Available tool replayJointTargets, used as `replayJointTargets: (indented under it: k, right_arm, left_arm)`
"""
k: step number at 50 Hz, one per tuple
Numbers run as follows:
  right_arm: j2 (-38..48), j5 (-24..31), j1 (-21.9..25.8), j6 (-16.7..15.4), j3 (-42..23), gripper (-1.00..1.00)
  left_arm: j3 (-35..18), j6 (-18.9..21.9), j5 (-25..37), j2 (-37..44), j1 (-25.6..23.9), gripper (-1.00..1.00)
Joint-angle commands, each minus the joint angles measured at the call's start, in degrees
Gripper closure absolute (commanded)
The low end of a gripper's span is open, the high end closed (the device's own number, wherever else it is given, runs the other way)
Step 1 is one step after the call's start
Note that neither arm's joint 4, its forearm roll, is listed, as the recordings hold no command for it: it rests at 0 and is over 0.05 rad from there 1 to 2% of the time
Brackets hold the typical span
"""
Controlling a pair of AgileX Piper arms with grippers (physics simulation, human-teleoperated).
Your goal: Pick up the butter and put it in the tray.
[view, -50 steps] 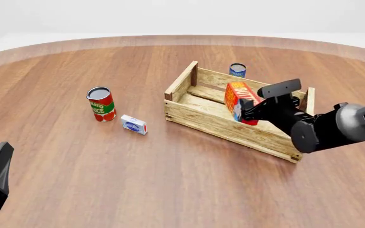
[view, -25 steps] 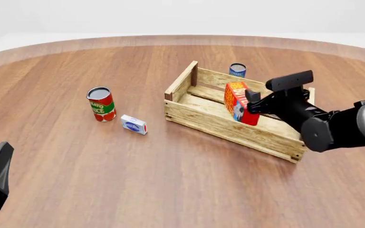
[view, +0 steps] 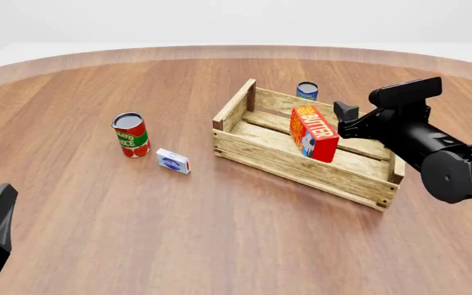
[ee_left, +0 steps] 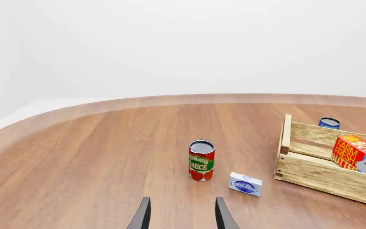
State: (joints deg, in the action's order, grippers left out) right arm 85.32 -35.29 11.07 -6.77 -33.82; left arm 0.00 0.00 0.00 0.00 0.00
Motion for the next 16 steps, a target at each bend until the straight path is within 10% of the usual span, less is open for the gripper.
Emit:
replayJointTargets:
  k: [1,16]
  right_arm:
    - [-7.38,2.48,-0.02,0.28,2.09,-1.00]
    - [-13.12,6.26,1.53,0.47,1.12,-1.00]
  left_arm:
    - [0.00,0.00,0.00,0.00,0.00,-1.00]
    - [0.00,0.00,0.00,0.00,0.00,-1.00]
